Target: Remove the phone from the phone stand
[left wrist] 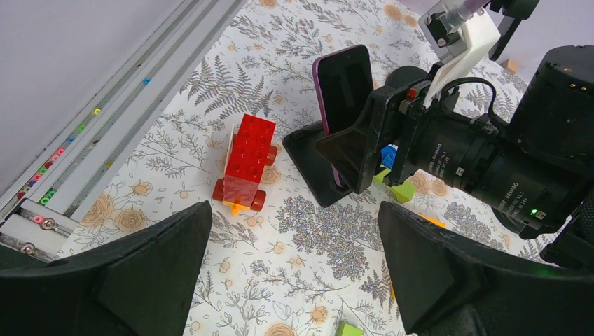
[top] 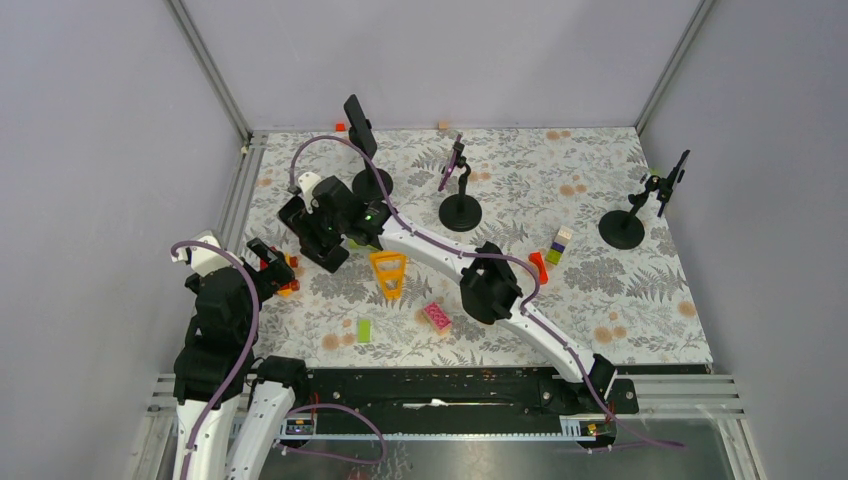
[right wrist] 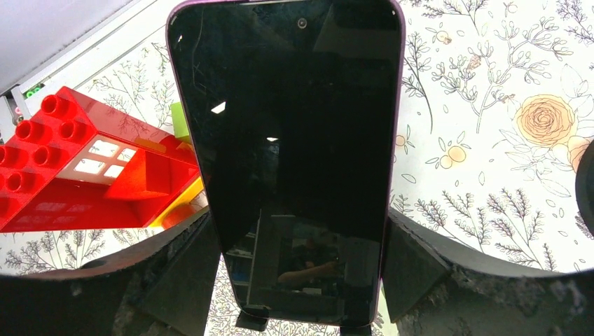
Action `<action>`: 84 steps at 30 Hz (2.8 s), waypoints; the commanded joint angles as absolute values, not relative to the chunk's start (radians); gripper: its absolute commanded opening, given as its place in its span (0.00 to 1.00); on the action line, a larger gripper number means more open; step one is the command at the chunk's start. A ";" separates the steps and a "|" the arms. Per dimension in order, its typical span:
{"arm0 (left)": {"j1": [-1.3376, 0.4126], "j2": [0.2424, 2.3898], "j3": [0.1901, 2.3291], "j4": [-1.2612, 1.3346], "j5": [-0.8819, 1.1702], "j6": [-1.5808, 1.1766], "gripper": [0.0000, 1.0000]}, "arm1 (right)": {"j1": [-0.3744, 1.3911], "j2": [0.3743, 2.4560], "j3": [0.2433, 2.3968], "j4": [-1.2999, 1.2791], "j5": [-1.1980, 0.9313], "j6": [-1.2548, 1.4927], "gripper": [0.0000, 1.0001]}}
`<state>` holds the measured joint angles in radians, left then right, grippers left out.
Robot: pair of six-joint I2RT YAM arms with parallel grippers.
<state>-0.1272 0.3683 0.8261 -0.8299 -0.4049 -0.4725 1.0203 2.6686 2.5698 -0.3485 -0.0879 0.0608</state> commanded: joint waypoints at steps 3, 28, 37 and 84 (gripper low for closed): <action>-0.129 0.372 0.841 -0.801 -0.420 -0.475 0.99 | 1.030 2.542 2.580 -0.216 -0.083 0.069 0.66; -0.127 0.362 0.838 -0.799 -0.419 -0.480 0.99 | 0.999 2.074 2.011 -0.106 0.039 0.073 0.63; -0.126 0.379 0.834 -0.782 -0.376 -0.475 0.99 | 0.994 1.689 1.420 0.068 0.146 0.140 0.64; -0.127 0.666 0.816 -0.625 -0.260 -0.399 0.99 | 0.655 1.585 0.859 -0.413 0.378 0.494 0.74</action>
